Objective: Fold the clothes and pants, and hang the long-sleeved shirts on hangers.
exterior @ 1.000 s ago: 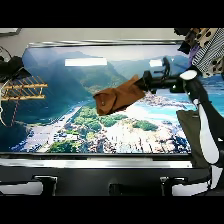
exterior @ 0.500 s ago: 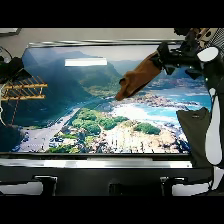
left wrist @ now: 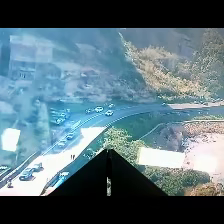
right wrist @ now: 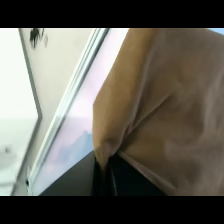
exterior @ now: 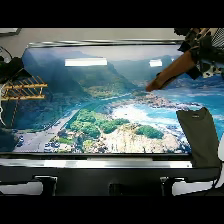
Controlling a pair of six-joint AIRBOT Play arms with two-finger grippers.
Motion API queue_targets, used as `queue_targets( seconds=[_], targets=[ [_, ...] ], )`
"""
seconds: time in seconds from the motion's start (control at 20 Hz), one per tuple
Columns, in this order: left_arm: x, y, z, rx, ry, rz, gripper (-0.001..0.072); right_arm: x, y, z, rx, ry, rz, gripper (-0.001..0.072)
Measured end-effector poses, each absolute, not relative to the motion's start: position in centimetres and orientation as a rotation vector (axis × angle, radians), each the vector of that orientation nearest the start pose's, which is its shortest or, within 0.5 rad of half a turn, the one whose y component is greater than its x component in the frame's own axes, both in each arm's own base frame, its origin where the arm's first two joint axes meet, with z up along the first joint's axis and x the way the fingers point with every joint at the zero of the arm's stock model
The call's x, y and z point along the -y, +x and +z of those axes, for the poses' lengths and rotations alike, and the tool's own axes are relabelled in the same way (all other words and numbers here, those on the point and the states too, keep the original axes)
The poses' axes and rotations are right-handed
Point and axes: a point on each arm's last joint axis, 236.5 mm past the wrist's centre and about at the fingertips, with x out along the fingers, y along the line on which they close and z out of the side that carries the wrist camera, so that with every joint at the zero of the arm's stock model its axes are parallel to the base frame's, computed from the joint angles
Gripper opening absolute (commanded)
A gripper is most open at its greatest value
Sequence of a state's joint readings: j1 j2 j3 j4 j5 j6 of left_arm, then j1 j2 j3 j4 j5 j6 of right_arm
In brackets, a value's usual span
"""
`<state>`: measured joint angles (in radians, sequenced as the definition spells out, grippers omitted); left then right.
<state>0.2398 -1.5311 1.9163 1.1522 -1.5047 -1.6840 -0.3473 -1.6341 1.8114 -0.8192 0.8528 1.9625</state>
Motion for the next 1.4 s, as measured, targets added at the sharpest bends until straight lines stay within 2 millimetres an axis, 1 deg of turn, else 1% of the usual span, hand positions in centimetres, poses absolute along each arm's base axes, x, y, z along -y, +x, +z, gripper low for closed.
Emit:
queue_targets(
  seconds=[0.1,0.2,0.35,0.5,0.65,0.75,1.0,1.25,1.4],
  targets=[
    [-1.5,46.6,16.9,-1.069,-0.488,-0.084,0.0017,12.0,58.1,19.3,-0.490,1.182,-0.122,0.0027],
    [-1.5,46.6,16.9,-1.069,-0.488,-0.084,0.0017,15.0,57.3,19.0,-0.467,1.222,-0.187,0.0027],
    [-1.5,46.6,16.9,-1.069,-0.488,-0.084,0.0018,18.0,55.6,18.0,-0.485,1.270,-0.267,0.0027],
    [-1.5,46.5,16.9,-1.075,-0.489,-0.084,0.0017,19.9,53.1,16.7,-0.545,1.300,-0.381,0.0027],
    [-1.4,46.2,16.7,-1.088,-0.488,-0.086,0.0017,21.3,49.4,14.9,-0.642,1.267,-0.534,0.0026],
    [-1.4,46.0,16.6,-1.099,-0.487,-0.088,0.0017,22.1,46.6,13.6,-0.725,1.215,-0.643,0.0026],
    [-1.3,45.7,16.5,-1.113,-0.486,-0.090,0.0018,23.1,40.5,10.8,-0.923,1.117,-0.855,0.0027],
    [-1.2,45.3,16.3,-1.131,-0.485,-0.092,0.0017,23.6,35.8,9.9,-1.047,1.035,-0.995,0.0027],
    [-1.2,45.2,16.3,-1.137,-0.484,-0.093,0.0017,23.5,33.2,8.8,-1.114,0.985,-1.052,0.0028]
  ],
)
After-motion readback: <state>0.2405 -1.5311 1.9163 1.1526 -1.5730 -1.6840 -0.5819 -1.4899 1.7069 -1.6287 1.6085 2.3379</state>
